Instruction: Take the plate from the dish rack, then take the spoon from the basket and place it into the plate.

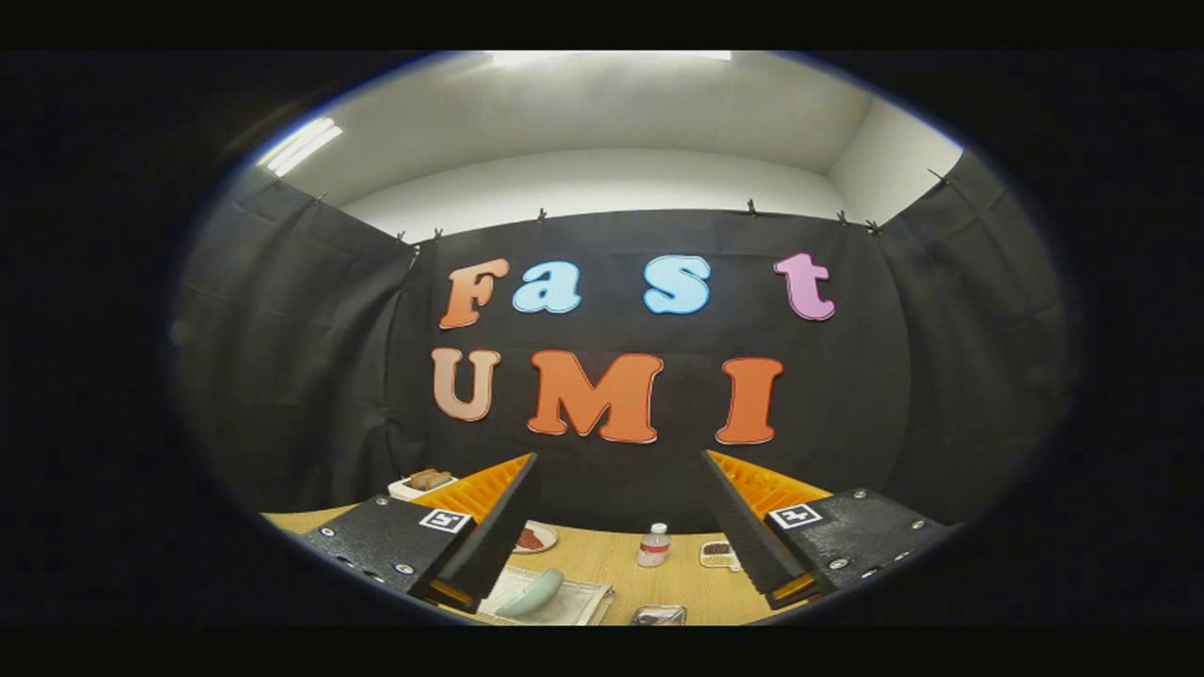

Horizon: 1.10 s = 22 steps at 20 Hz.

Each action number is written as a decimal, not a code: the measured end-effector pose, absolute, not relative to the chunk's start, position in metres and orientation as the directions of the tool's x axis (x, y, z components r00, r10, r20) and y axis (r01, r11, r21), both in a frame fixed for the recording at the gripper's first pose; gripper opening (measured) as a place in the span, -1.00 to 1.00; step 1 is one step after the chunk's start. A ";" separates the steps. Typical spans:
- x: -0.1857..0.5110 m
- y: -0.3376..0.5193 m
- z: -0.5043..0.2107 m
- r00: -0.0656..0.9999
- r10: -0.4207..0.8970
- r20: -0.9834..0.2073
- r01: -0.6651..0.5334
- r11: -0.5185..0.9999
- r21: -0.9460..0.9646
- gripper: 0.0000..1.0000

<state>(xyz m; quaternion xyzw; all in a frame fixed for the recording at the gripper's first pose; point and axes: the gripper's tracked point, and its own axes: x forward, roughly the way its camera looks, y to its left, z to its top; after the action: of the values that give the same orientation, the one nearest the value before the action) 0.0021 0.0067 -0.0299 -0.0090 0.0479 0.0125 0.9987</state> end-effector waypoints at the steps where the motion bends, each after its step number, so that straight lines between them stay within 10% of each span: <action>1: 0.003 0.009 -0.035 0.993 0.028 -0.113 -0.029 0.999 -0.013 0.98; 22: -0.005 0.072 -0.215 0.719 0.199 -0.666 -0.189 0.978 0.089 0.83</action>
<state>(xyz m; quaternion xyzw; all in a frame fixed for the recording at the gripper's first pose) -0.0050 0.0719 -0.2151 0.0072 0.3598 0.1045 0.9271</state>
